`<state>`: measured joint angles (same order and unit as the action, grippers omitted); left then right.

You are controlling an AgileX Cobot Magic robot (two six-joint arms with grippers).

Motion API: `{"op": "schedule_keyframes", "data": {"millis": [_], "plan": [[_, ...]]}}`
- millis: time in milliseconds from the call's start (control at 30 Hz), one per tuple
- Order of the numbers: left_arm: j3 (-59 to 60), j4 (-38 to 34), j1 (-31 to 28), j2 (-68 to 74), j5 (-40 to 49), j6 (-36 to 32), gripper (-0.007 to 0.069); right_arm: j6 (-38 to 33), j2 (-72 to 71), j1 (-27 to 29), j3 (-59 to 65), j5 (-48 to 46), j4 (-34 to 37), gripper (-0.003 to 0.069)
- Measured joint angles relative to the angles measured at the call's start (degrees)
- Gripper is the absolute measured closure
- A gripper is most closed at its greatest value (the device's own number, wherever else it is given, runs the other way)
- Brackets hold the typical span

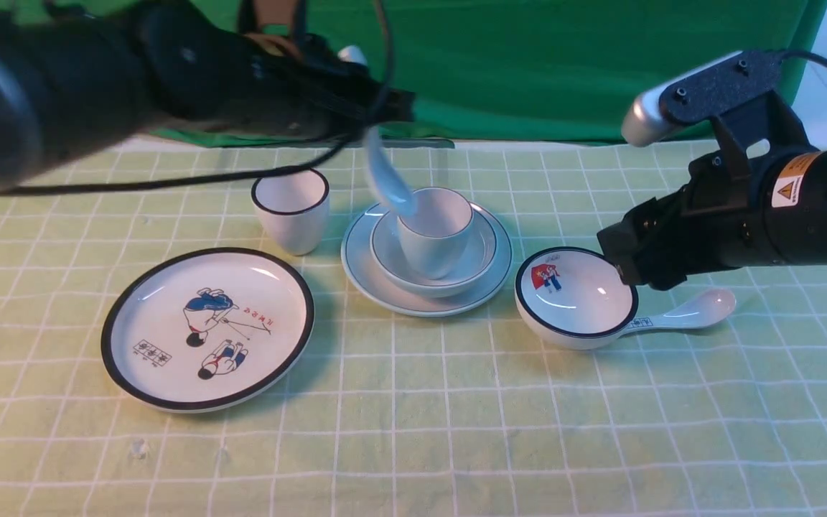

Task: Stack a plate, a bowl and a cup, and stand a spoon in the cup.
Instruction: Use the left arm to put the blue soup spoon into the blue teacup in the middle

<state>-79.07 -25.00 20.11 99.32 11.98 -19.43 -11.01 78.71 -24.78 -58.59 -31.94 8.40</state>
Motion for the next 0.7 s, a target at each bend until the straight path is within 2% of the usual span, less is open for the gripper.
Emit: {"op": "schedule_keyframes", "data": {"millis": [133, 233, 433, 700], "plan": [[0.0, 2.7, 3.7, 5.0, -10.7, -0.6, 0.0593, 0.1, 0.0, 0.0, 0.0, -0.9, 0.3, 0.0184], [0.0, 5.0, 4.4, 7.9, -15.9, -0.8, 0.0593, 0.1, 0.0, 0.0, 0.0, -0.9, 0.3, 0.0184], [0.0, 7.7, 4.5, 10.3, -18.0, -0.9, 0.0593, 0.1, 0.0, 0.0, 0.0, -0.9, 0.3, 0.0184], [0.0, 8.9, 4.5, 11.2, -15.3, -0.9, 0.0571, 0.1, 0.0, 0.0, 0.0, -0.6, 0.4, 0.0184]]}}
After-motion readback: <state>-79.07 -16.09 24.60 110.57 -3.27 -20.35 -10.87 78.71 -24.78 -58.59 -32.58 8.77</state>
